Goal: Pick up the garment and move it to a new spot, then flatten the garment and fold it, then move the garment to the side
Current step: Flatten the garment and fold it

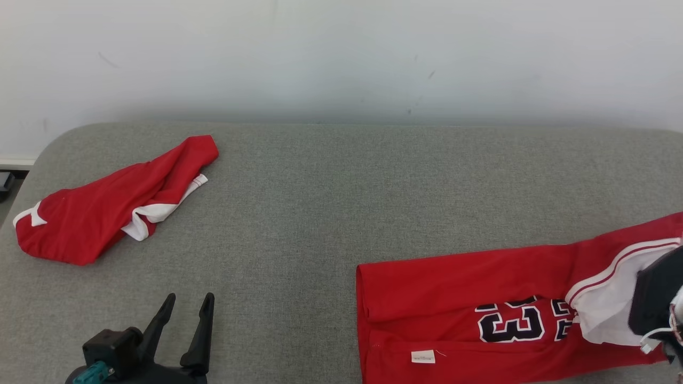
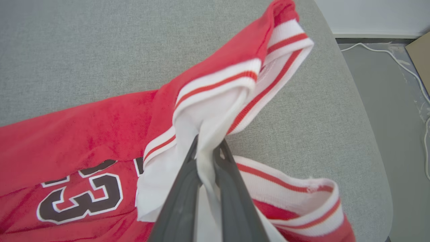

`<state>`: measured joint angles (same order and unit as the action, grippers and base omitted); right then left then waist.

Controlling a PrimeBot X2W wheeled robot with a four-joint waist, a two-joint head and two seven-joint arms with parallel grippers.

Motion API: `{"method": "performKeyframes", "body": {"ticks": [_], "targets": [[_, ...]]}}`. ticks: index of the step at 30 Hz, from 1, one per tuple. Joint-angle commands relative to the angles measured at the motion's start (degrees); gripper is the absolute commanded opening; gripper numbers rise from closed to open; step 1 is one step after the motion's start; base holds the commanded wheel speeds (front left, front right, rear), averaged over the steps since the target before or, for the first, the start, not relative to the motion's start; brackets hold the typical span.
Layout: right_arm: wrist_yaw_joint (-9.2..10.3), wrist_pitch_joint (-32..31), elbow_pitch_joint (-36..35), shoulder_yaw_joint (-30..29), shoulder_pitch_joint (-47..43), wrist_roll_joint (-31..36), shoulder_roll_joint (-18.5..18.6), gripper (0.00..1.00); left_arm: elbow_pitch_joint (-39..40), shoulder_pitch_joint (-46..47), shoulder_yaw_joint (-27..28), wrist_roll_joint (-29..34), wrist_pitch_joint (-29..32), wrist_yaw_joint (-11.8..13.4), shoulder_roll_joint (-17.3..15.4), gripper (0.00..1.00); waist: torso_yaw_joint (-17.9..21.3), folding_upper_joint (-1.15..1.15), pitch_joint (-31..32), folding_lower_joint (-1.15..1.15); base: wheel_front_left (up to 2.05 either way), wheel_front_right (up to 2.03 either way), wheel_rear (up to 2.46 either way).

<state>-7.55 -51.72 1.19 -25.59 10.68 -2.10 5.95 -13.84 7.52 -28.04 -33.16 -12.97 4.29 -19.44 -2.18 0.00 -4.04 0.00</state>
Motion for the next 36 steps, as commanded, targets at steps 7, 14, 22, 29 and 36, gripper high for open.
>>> {"method": "performKeyframes", "body": {"ticks": [7,14,22,29,36], "targets": [[0.12,-3.74,-4.31,10.14,-3.74,-5.01,-1.25,0.0,-0.7,0.1,-0.4,-0.47,-0.3,-0.14,0.1,1.0,0.19,0.0,0.54,0.0,0.0,0.0,0.0],[0.12,-4.47,-5.56,19.04,-4.2,-7.88,-2.13,0.0,-1.04,0.6,-0.82,-0.49,-0.35,-0.17,0.09,1.0,0.03,0.0,0.75,0.0,0.0,0.0,0.0],[0.12,-2.66,-1.32,28.53,-1.53,-11.12,-2.9,0.0,-1.06,1.4,-1.22,-0.35,-0.29,-0.45,-0.19,1.0,-0.98,0.0,0.84,0.0,0.0,0.0,0.0],[0.11,-0.49,3.33,34.09,0.22,-14.6,-3.01,0.0,-1.08,2.18,-1.68,-0.27,-0.02,-0.6,-0.1,1.0,-2.28,0.0,0.73,0.0,0.0,0.0,0.0],[0.11,1.68,6.63,36.87,1.86,-16.62,-3.01,0.0,-1.45,2.61,-2.0,-0.36,-0.16,-0.62,-0.01,1.0,-3.06,0.0,0.48,0.0,0.0,0.0,0.0]]}}
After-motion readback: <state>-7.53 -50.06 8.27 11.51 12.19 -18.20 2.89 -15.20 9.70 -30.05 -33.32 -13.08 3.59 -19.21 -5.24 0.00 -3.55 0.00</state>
